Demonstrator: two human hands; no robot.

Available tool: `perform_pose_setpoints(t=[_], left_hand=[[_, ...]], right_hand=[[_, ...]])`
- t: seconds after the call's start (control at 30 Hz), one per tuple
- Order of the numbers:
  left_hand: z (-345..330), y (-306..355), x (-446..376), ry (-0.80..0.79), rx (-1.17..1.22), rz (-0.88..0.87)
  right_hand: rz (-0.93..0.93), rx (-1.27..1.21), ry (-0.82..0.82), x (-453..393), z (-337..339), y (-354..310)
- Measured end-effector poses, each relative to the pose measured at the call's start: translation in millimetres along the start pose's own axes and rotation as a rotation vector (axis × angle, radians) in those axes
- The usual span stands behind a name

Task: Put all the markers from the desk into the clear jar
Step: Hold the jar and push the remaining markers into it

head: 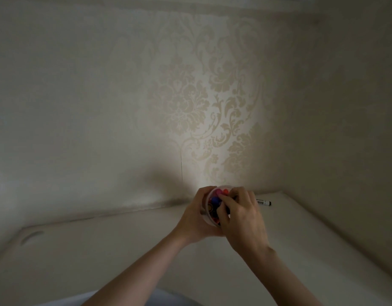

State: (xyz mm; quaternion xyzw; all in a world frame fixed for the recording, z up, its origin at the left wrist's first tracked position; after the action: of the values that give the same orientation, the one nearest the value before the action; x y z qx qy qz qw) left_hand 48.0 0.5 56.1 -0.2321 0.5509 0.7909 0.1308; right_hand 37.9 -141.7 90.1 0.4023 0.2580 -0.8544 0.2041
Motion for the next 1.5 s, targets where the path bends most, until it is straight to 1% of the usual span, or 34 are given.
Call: perform_pose_setpoints(t=[0.1,0.17,0.23,0.3,0.33,0.37,0.43,0.47,0.5,0.57,0.67,0.7,0.8,0.83,0.93,0.97,1.0,1.07,1.1,1.17,1.27,1.37,1.5], left_hand=[[3.3,-2.1,0.0,-0.038,-0.051,-0.026],[5.5,-7.0,0.5,-0.028,-0.049,-0.013],[9.9,-12.1,-0.6,-0.002,-0.031,0.004],[13.1,-17.2,-3.1,0.008,-0.030,0.004],[14.0,-19.1,-4.9,0.010,-0.029,0.003],[14.3,-21.1,-6.0,0.011,-0.024,0.006],[13.6,-25.5,-10.2,0.019,-0.009,0.004],[12.9,-27.4,-12.4,0.023,-0.005,-0.001],[12.3,-28.9,-15.1,0.024,-0.002,-0.004],[12.1,-32.3,-20.1,0.031,0.008,-0.003],[12.9,-35.4,-24.7,0.021,0.007,0.015],[13.4,-36.2,-25.4,0.017,0.011,0.019],[15.9,-39.1,-27.1,0.026,0.020,0.021],[16.0,-39.9,-27.2,0.032,0.024,0.016],[14.8,-41.6,-24.7,0.037,0.040,0.008],[14.1,-40.9,-23.2,0.038,0.047,0.013],[13.7,-39.5,-22.2,0.038,0.047,0.019],[12.7,-36.0,-20.6,0.036,0.040,0.022],[12.1,-34.8,-19.2,0.039,0.037,0.019],[10.5,-33.6,-14.4,0.045,0.024,0.016],[9.0,-32.0,-4.9,0.044,-0.002,0.016],[9.1,-31.2,1.1,0.025,-0.028,0.029],[8.8,-32.1,7.2,0.017,-0.021,0.063]], right_hand=[[0.003,-0.027,0.069,-4.2,10.4,8.8],[-0.016,-0.089,0.145,-10.4,13.0,30.2],[-0.117,-0.222,0.181,-14.0,8.3,63.0],[-0.310,-0.281,0.139,-12.9,-4.4,103.0],[-0.384,-0.249,0.071,-11.1,-14.7,125.3],[-0.418,-0.165,-0.047,-8.5,-26.1,147.1],[-0.405,0.046,-0.402,-5.0,-47.9,182.3],[-0.398,0.122,-0.524,-5.5,-56.1,193.6],[-0.381,0.168,-0.582,-8.2,-64.2,201.2],[-0.345,0.229,-0.611,-15.9,-80.7,208.8],[-0.388,0.254,-0.677,-21.9,-95.9,209.7],[-0.388,0.272,-0.670,-20.2,-98.3,209.5],[-0.345,0.323,-0.491,-14.4,-97.5,205.5],[-0.350,0.330,-0.455,-12.5,-94.8,203.2],[-0.411,0.309,-0.486,-3.2,-82.7,195.6],[-0.415,0.248,-0.454,0.1,-75.6,191.1],[-0.416,0.141,-0.385,2.4,-67.1,185.3],[-0.400,-0.095,-0.213,1.4,-44.2,168.5],[-0.384,-0.168,-0.125,-2.3,-28.7,157.1],[-0.346,-0.254,0.040,-11.1,9.2,130.9],[-0.266,-0.344,0.184,-16.1,66.9,93.1],[-0.222,-0.474,0.234,-8.6,98.8,62.7],[-0.124,-0.461,0.224,8.8,92.3,37.9]])
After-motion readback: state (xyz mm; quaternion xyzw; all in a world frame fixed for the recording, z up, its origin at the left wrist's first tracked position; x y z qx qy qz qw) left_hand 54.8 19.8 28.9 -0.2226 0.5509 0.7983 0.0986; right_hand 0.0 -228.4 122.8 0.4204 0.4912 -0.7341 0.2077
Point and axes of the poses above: each hand's wrist, its own x-axis away from the middle knuckle, its own z-axis out of the back of the hand, y = z × x, the point moved 1 cm from there along -x, towards the middle knuckle, and after that the axes turned 6 degrees about y, right-handed, at the moved point
